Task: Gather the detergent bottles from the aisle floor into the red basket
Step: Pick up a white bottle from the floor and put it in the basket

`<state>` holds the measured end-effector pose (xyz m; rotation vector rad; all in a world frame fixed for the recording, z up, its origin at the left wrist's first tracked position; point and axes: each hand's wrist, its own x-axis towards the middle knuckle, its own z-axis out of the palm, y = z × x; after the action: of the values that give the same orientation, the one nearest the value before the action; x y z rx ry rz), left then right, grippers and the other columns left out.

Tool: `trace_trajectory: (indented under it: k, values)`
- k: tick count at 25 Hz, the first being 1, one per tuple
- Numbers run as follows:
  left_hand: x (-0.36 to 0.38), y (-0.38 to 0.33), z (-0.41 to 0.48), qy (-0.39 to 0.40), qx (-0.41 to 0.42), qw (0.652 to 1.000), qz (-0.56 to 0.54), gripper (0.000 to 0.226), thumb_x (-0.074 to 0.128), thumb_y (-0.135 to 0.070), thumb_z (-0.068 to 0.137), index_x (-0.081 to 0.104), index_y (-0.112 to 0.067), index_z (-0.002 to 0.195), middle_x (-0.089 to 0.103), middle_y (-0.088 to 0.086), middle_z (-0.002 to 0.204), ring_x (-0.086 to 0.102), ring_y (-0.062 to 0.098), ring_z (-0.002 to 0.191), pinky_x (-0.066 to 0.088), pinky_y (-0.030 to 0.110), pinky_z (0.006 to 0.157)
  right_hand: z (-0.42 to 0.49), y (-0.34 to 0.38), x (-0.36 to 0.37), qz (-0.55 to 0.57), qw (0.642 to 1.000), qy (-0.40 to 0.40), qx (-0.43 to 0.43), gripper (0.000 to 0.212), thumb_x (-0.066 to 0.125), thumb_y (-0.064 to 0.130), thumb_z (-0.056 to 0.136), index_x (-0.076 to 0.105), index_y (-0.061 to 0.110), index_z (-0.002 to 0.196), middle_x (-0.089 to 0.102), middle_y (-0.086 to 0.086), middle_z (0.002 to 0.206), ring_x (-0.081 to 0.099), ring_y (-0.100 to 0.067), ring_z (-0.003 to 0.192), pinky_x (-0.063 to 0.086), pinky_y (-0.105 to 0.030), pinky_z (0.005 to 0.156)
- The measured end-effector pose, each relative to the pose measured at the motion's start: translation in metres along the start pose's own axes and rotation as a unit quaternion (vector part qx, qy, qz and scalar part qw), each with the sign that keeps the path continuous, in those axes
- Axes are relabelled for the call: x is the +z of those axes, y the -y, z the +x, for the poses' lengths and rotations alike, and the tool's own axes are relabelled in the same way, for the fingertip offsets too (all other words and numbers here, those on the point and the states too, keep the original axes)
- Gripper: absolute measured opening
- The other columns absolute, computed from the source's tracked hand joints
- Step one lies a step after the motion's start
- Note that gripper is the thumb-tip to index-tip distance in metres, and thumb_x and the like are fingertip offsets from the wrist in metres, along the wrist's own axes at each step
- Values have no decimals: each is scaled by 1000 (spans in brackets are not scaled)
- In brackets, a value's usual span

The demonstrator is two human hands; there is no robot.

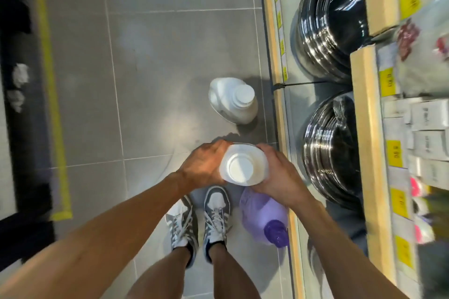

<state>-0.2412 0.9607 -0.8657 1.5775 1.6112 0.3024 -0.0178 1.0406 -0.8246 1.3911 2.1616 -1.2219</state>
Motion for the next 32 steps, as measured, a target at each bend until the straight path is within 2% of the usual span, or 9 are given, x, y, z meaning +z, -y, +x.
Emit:
trace_trajectory:
  k: [5,7,10,15,17,20,24,28,32]
  values:
    - [-165,-108,-120,-50,-32,998,35,86,87,-51,64,48,-16,132,65,6,114,70,30,88,54,32,69,-108,164,-122,-28,997,17,-75,109,92,46,62,31,33,151,47,0,150,51,-25,134,48,-43,106]
    - [-242,-163,-184,-80,-51,994,48,88,86,-46,62,48,-15,134,65,6,117,69,32,93,53,34,72,-169,246,-178,-58,992,24,-106,112,94,44,63,30,30,154,46,-1,153,49,-25,136,45,-43,109]
    - [-345,-242,-284,-141,-114,983,29,86,84,-44,60,46,-29,136,67,-2,121,67,29,102,54,36,80,-253,359,-247,-94,982,18,-166,109,95,43,60,37,26,152,53,-2,148,54,-27,130,48,-41,104]
    - [-415,-308,-428,-246,-231,941,1,90,77,-52,59,40,-38,141,65,-9,129,66,26,113,53,34,88,-336,506,-293,-168,934,53,-311,89,86,58,54,49,41,133,62,20,129,59,-10,118,50,-33,94]
    - [-420,-324,-482,-311,-279,908,-21,99,70,-56,55,39,-33,146,63,-7,134,63,25,120,51,34,94,-355,558,-290,-211,897,91,-377,93,77,67,49,48,45,134,62,21,130,59,-11,122,51,-36,98]
    - [-404,-351,-549,-395,-342,851,-58,105,69,-61,56,39,-27,151,58,-8,139,58,21,126,43,26,100,-377,624,-267,-283,827,143,-464,89,75,70,49,44,50,130,63,28,124,62,-6,116,53,-35,91]
    - [-360,-380,-657,-508,-436,733,-120,102,85,-58,61,36,-43,148,58,-14,139,56,14,126,44,26,98,-444,699,-204,-314,725,219,-573,92,80,67,47,45,54,131,60,33,121,58,-1,111,50,-33,93]
    - [-309,-424,-754,-566,-495,646,-130,99,88,-49,67,31,-47,149,54,-18,142,51,10,129,45,29,101,-529,741,-125,-342,629,288,-635,79,83,66,48,44,64,117,60,37,110,58,-2,107,50,-34,92]
    - [-216,-467,-842,-623,-511,564,-180,96,89,-43,70,33,-52,146,50,-23,144,47,7,134,43,33,109,-636,744,-35,-371,530,346,-679,83,84,66,49,46,66,122,57,39,110,56,5,105,49,-25,90]
